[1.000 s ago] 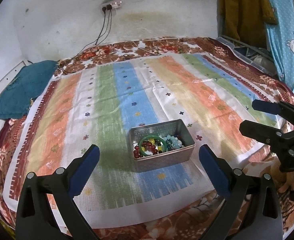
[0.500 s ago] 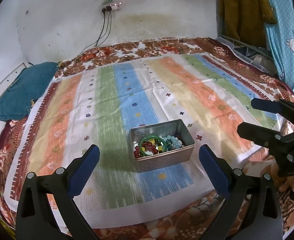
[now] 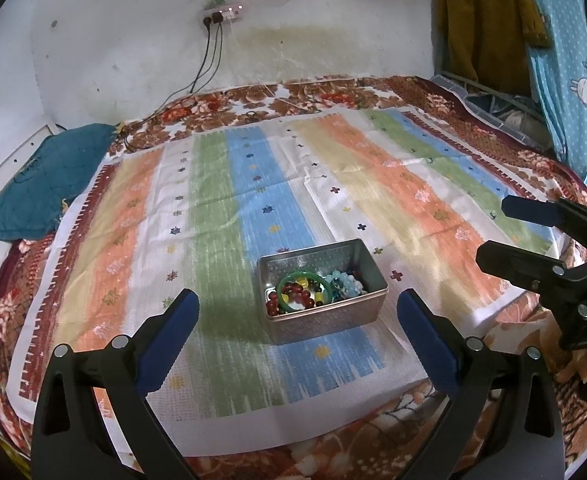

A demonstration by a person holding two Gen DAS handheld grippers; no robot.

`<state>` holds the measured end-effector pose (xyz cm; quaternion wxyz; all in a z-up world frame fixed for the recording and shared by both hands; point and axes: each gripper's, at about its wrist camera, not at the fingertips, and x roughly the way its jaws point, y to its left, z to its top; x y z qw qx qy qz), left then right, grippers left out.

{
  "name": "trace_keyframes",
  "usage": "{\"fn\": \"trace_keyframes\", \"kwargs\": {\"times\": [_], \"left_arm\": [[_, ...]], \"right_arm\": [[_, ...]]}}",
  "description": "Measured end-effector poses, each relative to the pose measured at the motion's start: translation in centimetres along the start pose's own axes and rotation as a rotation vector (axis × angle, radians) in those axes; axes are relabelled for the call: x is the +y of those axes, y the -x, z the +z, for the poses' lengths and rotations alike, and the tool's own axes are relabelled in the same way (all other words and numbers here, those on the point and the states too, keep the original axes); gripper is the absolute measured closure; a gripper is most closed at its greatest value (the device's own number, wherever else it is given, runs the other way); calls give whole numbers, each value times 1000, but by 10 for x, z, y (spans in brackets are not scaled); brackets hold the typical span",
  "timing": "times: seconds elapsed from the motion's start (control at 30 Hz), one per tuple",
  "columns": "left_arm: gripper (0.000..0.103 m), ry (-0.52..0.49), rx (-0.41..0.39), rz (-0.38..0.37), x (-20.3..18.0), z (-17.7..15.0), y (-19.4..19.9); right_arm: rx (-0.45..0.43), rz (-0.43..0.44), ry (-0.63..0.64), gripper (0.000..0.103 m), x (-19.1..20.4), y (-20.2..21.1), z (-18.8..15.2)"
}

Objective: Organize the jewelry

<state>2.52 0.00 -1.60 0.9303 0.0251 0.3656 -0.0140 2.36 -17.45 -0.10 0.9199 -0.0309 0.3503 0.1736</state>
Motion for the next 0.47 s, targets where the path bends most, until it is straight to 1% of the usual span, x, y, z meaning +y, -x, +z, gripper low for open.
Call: {"fn": "trace_keyframes", "kwargs": {"times": [0.17, 0.47], "left_arm": [[6, 1, 0, -5, 1, 0, 1], [6, -6, 19, -14, 2, 2, -3]], "right_arm": [[-14, 1, 10, 10, 3, 5, -2], [-7, 10, -1, 10, 2, 4, 0]]}}
